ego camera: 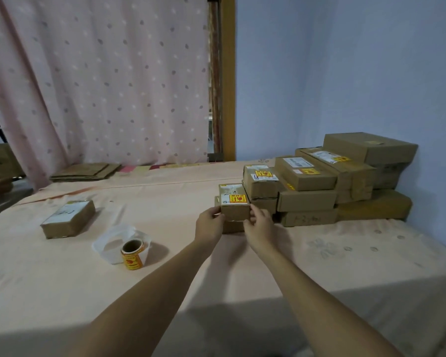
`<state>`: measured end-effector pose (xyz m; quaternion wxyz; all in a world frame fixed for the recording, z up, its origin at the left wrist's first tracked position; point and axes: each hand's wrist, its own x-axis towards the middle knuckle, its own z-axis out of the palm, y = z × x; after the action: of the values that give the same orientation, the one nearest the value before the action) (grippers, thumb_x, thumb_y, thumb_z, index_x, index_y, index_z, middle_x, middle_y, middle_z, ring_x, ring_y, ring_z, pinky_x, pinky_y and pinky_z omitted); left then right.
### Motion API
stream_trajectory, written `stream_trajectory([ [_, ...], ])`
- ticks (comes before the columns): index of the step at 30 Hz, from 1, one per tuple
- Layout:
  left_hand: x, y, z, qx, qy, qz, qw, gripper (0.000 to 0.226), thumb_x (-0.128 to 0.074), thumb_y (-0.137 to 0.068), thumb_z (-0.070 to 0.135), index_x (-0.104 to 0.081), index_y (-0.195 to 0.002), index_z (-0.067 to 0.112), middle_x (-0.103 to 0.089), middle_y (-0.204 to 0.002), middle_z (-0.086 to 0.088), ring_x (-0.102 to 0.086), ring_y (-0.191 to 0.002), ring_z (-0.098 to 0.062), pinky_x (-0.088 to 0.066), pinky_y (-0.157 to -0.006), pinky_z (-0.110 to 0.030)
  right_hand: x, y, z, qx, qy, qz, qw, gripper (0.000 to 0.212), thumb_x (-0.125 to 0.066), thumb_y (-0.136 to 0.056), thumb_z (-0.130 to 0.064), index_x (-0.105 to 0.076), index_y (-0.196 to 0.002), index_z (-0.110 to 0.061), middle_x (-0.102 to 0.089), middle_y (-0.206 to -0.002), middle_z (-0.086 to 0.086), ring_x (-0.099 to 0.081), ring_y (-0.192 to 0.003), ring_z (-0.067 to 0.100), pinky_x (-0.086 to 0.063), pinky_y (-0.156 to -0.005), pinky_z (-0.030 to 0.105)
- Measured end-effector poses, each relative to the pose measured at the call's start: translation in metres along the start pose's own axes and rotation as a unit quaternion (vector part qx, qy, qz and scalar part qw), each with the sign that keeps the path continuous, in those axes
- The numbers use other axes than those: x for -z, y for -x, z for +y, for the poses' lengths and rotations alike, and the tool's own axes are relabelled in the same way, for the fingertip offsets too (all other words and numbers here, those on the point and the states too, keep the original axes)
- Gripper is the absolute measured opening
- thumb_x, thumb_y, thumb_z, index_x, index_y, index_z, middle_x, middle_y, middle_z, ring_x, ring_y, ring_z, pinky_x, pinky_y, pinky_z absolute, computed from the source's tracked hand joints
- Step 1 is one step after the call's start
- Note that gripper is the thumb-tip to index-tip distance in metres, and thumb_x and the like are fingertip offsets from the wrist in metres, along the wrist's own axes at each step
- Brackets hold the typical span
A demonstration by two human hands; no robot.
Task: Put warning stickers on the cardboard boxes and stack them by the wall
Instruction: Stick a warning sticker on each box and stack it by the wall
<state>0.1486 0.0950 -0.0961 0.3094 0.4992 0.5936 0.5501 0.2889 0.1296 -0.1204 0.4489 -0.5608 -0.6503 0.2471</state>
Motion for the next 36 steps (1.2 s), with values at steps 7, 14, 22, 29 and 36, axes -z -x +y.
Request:
stream_trajectory([
  [7,-0.007,0.002,0.006,-0.023,-0.025,0.007,0.999,0.043,-0.049,-0.092,0.002,-0.069,-0.125,0.022,-0.069,-0.106,0.006,-0.064,-0.099,-0.012,-0.047,-0.067,-0.010,-0.008,0.005,0.002,-0.012,-0.028,0.000,1.000,0.053,-0.061,-0.094,-0.012,-0.048,-0.146,-0.019,-0.048,-0.139,-0.001,-0.059,-0.115,0.016,-0.052,-0.101,0.045],
  [14,-0.011,-0.003,0.003,-0.010,-0.019,-0.004,1.000,0.045,-0.056,-0.089,0.001,-0.065,-0.129,0.018,-0.071,-0.116,0.001,-0.067,-0.103,-0.015,-0.049,-0.063,-0.006,-0.008,0.009,-0.004,-0.005,-0.032,-0.033,0.999,0.058,-0.059,-0.095,-0.013,-0.044,-0.151,-0.022,-0.049,-0.145,0.000,-0.058,-0.122,0.012,-0.049,-0.104,0.040],
  [22,-0.001,-0.006,0.001,0.024,-0.109,0.019,0.994,0.048,-0.053,-0.094,0.012,-0.048,-0.142,0.008,-0.053,-0.134,-0.009,-0.056,-0.117,-0.026,-0.051,-0.090,-0.035,-0.006,0.025,-0.007,-0.006,-0.005,-0.049,0.999,0.040,-0.059,-0.097,-0.015,-0.056,-0.136,-0.025,-0.059,-0.129,0.000,-0.060,-0.111,0.014,-0.053,-0.093,0.036],
  [29,0.042,0.001,0.017,-0.040,-0.268,0.015,0.963,0.045,-0.052,-0.094,0.021,-0.054,-0.138,0.013,-0.057,-0.135,-0.011,-0.048,-0.128,-0.026,-0.045,-0.101,-0.039,-0.008,0.031,-0.057,0.071,0.039,-0.096,0.992,0.028,-0.047,-0.104,-0.034,-0.068,-0.117,-0.020,-0.066,-0.115,-0.005,-0.061,-0.104,0.017,-0.049,-0.083,0.033],
  [36,0.134,0.012,0.031,-0.080,-0.440,0.052,0.893,0.045,-0.047,-0.099,0.036,-0.055,-0.139,0.018,-0.057,-0.136,-0.005,-0.042,-0.131,-0.025,-0.043,-0.097,-0.039,-0.027,0.026,-0.125,0.105,0.131,-0.186,0.968,0.056,-0.046,-0.103,-0.053,-0.053,-0.146,-0.019,-0.049,-0.153,0.002,-0.045,-0.139,0.024,-0.039,-0.108,0.037],
])
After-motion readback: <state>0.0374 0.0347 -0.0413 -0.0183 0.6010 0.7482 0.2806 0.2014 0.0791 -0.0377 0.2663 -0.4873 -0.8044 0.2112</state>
